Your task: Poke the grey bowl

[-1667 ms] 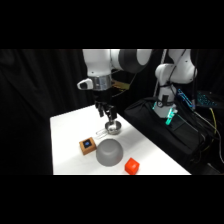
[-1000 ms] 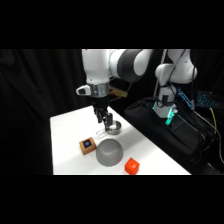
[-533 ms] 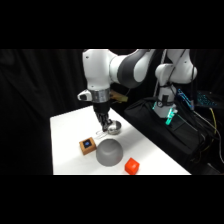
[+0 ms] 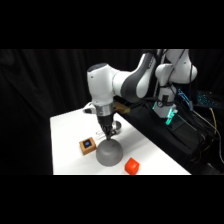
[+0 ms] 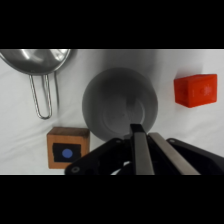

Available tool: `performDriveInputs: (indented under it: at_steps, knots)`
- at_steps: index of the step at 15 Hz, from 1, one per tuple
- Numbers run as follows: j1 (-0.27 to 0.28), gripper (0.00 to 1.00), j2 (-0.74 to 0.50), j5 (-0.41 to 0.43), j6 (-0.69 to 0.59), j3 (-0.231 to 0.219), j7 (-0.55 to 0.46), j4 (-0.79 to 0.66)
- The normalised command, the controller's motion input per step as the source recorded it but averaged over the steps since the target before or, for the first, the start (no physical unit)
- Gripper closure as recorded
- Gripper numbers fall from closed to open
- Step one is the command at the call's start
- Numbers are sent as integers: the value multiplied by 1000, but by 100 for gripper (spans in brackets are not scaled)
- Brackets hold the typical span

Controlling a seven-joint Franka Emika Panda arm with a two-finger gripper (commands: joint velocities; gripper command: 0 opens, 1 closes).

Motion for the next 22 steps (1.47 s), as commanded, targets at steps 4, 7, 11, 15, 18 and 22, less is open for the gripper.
performDriveInputs:
  at_steps: [4, 7, 11, 15, 18, 22]
  knots:
    - [10, 100, 136, 33, 392, 0, -43, -41]
    - [55, 100, 122, -70, 340, -53, 33, -36]
    - [86, 100, 96, -115, 247, -91, 73, -17]
    - [101, 100, 6, -108, 73, -88, 96, -4]
    - [84, 100, -268, -57, -305, -67, 121, 13]
    - [31, 100, -388, -3, -460, -35, 69, 56]
